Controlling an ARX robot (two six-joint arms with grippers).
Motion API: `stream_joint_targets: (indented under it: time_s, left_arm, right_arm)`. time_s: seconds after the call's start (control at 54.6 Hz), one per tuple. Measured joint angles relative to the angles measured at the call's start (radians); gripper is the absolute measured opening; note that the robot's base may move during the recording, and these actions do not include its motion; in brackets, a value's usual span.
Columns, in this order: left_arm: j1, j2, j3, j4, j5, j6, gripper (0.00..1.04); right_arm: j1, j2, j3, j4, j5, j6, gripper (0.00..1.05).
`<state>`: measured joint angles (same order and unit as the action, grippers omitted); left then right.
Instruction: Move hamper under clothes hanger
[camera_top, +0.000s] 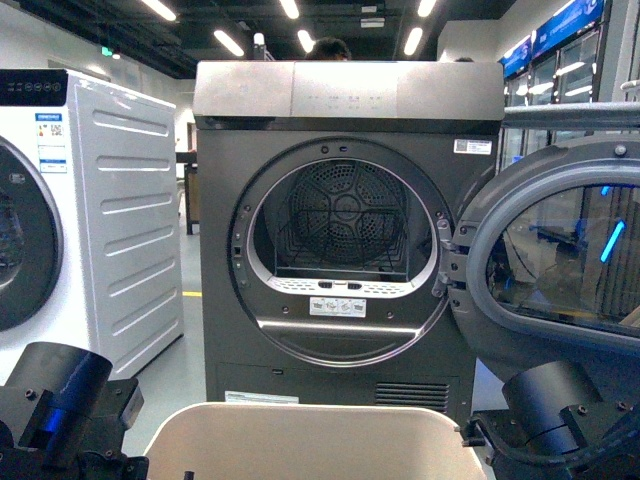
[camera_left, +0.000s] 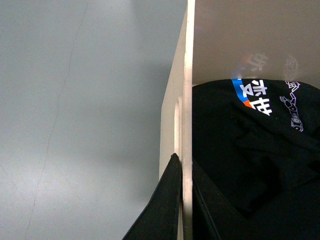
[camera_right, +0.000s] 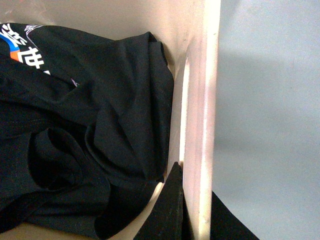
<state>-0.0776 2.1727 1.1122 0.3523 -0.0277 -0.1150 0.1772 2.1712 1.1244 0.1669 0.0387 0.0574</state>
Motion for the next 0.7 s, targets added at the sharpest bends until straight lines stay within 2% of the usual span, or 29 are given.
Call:
stream_joint_targets:
  time_s: [0.238,0.458,0.696]
  left_arm:
    - [0.027,-0.002,-0.003,0.000,-0.015,0.001,0.05]
    - [-0.011,-0.002,-0.001,0.000,0.014,0.004,0.05]
    - [-0.008,-0.003,-0.002,0.000,0.002,0.003,0.05]
  right_arm:
    - [0.029,0.000,0.000,0.003,-0.028,0.004,0.02]
    - [-0.014,-0.003,0.000,0.003,0.006,0.002,0.02]
    - [-0.009,-0.004,0.000,0.003,-0.003,0.000,0.02]
